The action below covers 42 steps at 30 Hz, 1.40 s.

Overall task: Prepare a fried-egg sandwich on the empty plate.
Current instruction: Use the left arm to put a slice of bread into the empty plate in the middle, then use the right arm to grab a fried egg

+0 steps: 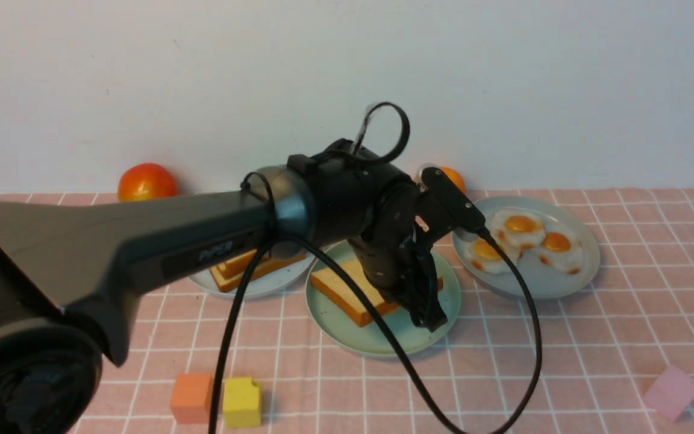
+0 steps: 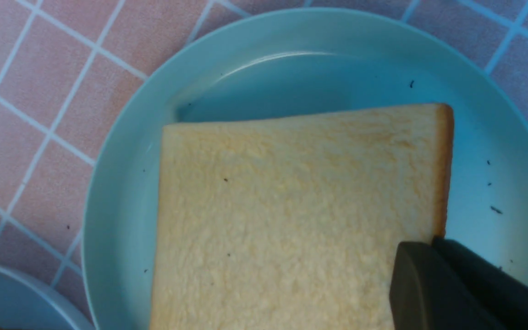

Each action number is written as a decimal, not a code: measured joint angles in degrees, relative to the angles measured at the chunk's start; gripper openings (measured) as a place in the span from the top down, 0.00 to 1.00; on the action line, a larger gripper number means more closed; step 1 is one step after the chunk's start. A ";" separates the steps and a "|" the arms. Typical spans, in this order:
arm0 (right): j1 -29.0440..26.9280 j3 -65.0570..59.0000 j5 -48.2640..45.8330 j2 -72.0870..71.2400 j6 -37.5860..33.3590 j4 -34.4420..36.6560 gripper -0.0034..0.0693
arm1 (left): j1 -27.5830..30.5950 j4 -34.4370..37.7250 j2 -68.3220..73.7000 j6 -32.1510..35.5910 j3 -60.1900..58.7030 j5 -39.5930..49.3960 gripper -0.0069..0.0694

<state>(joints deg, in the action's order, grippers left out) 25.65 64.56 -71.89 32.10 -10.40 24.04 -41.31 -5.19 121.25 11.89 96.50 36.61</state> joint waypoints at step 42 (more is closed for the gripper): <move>-10.01 15.08 12.64 63.46 -5.49 -22.82 0.74 | -0.48 21.39 -72.51 -9.73 -42.97 9.98 0.89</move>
<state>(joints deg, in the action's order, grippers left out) 15.64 79.63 -59.25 95.56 -15.89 1.21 -41.78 16.20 48.74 2.16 53.53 46.58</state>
